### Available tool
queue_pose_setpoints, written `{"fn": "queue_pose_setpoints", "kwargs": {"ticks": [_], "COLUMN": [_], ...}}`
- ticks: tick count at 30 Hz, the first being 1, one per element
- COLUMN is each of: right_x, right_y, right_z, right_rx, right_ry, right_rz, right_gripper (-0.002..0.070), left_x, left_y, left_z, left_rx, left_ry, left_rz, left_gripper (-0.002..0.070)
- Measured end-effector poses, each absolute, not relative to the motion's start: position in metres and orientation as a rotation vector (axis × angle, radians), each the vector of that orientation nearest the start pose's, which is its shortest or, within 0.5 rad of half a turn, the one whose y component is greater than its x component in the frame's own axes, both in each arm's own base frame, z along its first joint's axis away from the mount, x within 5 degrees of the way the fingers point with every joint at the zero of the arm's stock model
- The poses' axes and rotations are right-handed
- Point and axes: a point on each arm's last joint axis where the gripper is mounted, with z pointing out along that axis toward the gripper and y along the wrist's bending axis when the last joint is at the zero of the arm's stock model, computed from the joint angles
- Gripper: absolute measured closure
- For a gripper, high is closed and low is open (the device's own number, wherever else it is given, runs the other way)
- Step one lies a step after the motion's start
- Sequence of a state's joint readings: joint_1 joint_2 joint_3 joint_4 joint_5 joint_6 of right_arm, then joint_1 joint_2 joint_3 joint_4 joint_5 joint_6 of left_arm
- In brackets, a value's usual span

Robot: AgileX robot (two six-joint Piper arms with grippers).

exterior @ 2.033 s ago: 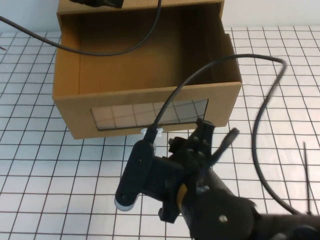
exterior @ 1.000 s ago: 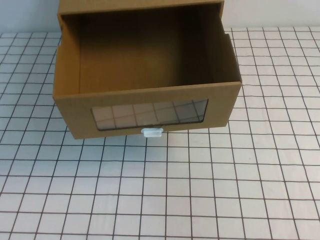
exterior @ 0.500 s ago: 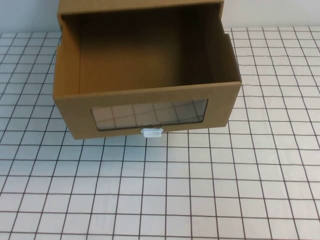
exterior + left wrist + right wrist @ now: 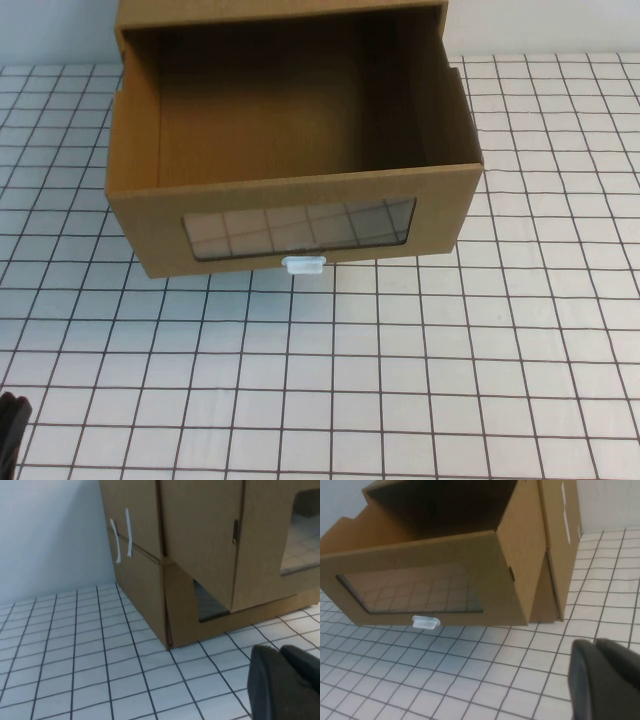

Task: Open the shoe box
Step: 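Pull the top drawer of the cardboard box fully open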

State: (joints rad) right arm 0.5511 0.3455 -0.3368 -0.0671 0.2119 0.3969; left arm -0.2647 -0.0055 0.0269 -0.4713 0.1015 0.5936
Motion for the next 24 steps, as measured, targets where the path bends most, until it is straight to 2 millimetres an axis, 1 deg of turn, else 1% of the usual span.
{"fn": "queue_pose_setpoints", "kwargs": {"ticks": [5,12,16,21,24], "right_x": [0.074,0.073,0.072,0.073,0.07], "right_y": [0.044,0.042,0.042,0.037,0.028], "right_z": [0.284,0.271,0.267,0.267,0.265], "right_rx": [-0.181,-0.189,-0.2,-0.258,-0.224], "right_ry": [1.732,1.88,1.922,1.902,1.844], "right_rz": [0.643,0.592,0.568,0.467,0.386], "right_gripper": [0.0689,0.0689,0.0689,0.0689,0.0689], "left_x": [0.053,0.053,0.053,0.053,0.053], "left_y": [-0.02,-0.021,-0.021,-0.021,-0.021], "left_z": [0.193,0.192,0.192,0.192,0.192], "left_rx": [0.366,0.373,0.375,0.378,0.378], "left_ry": [1.591,1.597,1.598,1.601,1.601], "left_rz": [-0.156,-0.156,-0.156,-0.156,-0.156], "left_gripper": [0.0677,0.0677,0.0677,0.0677,0.0677]}}
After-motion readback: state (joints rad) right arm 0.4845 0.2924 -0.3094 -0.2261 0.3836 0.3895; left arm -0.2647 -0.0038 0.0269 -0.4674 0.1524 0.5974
